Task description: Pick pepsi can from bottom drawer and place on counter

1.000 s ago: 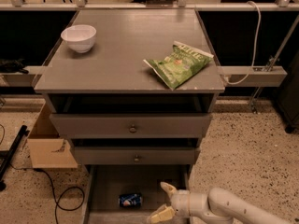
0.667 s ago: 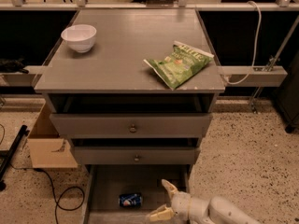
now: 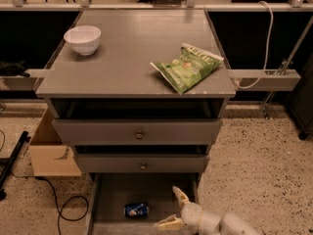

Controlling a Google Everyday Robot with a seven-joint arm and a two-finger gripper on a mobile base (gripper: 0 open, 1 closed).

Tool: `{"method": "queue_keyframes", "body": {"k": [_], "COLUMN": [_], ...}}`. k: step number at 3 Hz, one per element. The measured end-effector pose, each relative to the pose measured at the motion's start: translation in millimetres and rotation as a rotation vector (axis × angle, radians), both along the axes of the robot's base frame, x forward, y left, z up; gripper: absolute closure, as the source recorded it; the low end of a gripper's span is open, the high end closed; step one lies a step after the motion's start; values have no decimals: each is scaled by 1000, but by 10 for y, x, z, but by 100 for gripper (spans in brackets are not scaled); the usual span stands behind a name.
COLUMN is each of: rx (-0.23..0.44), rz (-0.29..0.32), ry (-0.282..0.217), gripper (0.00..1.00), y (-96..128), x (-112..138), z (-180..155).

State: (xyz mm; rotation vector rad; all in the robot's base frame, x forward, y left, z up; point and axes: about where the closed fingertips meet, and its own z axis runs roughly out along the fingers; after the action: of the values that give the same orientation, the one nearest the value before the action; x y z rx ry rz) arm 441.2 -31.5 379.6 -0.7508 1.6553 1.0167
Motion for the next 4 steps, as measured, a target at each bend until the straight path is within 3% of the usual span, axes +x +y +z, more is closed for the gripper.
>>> {"method": "queue_keyframes", "body": {"k": [2,4], "rx": [-80,-214], "rz": [46,48], "ry": [-39,-179], "gripper": [0,0], "y": [31,3], "x": [73,169], "z": [-82,-85]}}
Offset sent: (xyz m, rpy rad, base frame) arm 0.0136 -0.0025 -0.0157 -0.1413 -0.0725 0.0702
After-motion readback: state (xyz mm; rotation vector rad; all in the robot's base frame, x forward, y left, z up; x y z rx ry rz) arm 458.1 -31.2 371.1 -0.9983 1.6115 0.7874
